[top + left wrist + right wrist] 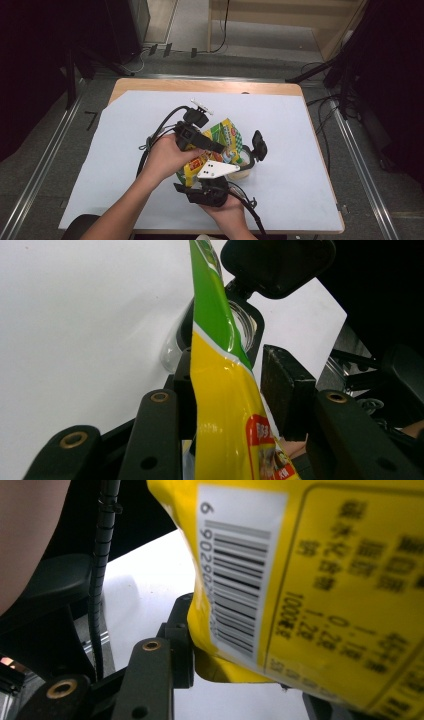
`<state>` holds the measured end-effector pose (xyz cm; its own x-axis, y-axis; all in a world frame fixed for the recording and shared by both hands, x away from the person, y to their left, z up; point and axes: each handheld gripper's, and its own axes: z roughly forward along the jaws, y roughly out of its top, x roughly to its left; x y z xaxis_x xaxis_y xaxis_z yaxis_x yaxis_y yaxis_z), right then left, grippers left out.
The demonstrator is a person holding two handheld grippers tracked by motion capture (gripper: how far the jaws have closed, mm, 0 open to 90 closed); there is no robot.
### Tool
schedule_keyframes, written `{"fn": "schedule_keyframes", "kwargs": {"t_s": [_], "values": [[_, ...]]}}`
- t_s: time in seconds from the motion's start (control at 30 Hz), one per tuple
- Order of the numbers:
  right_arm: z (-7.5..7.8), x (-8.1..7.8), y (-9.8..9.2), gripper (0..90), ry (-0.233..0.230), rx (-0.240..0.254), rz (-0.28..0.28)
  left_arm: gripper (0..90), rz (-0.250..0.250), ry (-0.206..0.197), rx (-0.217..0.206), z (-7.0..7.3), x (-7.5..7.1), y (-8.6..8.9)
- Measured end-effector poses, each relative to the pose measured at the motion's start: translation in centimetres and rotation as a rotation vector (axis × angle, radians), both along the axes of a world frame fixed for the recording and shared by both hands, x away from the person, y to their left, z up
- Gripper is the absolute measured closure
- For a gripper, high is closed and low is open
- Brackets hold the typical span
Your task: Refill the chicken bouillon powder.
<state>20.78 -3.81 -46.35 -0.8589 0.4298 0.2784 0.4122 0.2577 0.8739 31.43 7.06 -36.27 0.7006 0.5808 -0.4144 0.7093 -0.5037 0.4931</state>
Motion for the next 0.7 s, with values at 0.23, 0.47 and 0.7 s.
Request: {"fn": "schedule_keyframes", "kwargs": {"t_s": [0.23,0.47,0.7], "values": [[-0.2,0.1,0.1,60.9,0.005,-0.019,0.018,71.7,0.002,0.019,0.035,-0.3,0.5,0.2],[0.0,0.3,0.3,57.1,0.007,-0.014,0.028,72.9,-0.007,0.004,0.043,0.4,0.6,-0.3],[0.8,1.1,0.3,53.1,0.013,-0.030,0.043,74.0,-0.004,0.027,0.038,0.9,1.8,-0.6]]}}
